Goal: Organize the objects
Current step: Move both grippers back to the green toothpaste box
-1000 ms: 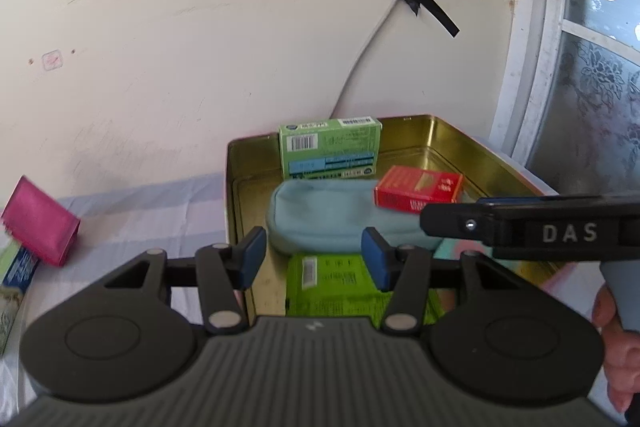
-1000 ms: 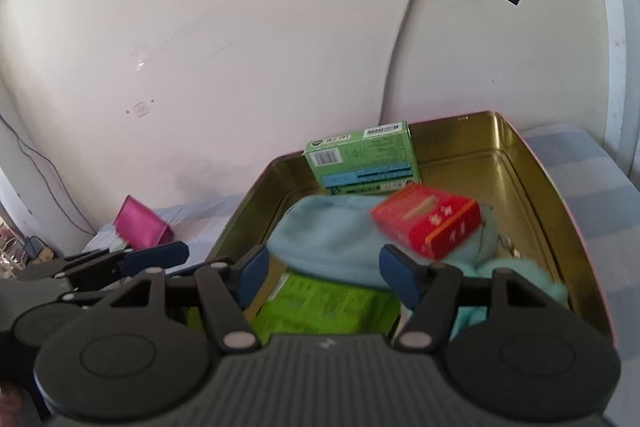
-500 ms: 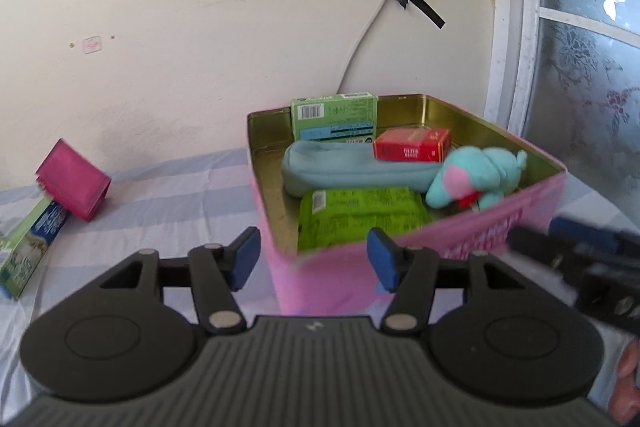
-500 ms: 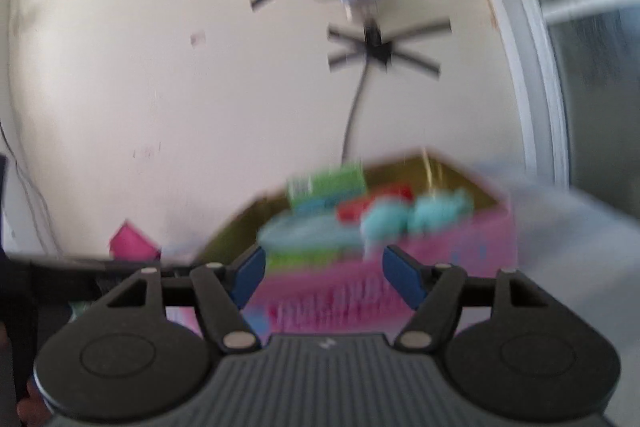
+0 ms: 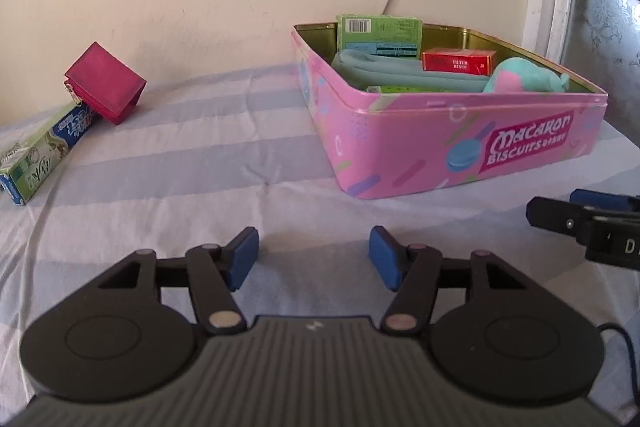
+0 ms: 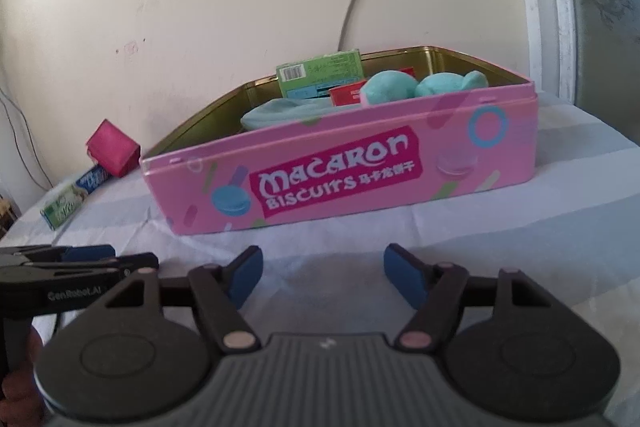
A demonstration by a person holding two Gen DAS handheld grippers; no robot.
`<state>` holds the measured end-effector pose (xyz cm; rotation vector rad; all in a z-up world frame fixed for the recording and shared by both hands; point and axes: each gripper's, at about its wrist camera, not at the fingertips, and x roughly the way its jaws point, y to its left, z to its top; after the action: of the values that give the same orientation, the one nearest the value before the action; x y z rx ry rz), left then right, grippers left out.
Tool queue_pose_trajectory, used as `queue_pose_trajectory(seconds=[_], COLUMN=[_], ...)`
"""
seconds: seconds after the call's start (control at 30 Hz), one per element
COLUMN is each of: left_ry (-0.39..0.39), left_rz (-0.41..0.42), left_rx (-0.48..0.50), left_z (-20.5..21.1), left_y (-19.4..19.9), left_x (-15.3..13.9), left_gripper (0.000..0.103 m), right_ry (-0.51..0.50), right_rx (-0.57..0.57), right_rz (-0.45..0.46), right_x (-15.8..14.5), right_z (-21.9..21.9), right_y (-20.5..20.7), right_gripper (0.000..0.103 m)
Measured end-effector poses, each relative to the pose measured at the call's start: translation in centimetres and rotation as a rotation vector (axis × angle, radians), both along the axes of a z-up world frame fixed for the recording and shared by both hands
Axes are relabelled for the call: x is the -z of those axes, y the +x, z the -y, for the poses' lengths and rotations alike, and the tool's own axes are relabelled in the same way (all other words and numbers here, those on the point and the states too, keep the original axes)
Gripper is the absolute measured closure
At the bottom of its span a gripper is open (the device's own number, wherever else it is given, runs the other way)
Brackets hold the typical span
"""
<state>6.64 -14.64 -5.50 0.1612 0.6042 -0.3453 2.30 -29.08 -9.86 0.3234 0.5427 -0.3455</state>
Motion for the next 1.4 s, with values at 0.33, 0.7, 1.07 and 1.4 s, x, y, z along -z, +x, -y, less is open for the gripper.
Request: queue_pose_trajectory(seconds=[0.33, 0.7, 1.07, 1.4], left_ry=[-0.017, 0.008, 0.010, -0.134], left_rz=[0.018, 0.002, 0.009, 0.044], left_rx=[-0.004, -0.041, -0.272, -0.643], left_z=[-0.6, -4.6, -17.0, -31.4], left_y=[-0.3, -0.5, -0.2, 1.7], left_x=[0.4, 0.2, -0.2, -0.9], left_gripper=[0.033, 0.024, 0.021, 0.022], right_ry=[-0.046, -0.178, -0.202, -0.070], right_rx=[-0.016, -0.305, -0.573, -0.683], right_rz=[-0.032, -0.125, -0.127, -0.127], right_x=[0.0, -0.4, -0.6, -1.5], right_z=[-0.7, -8.9, -17.3, -22.1], right_y=[0.5, 2.6, 9.8, 20.7], right_gripper=[0.026, 0.034, 0.030, 0.028])
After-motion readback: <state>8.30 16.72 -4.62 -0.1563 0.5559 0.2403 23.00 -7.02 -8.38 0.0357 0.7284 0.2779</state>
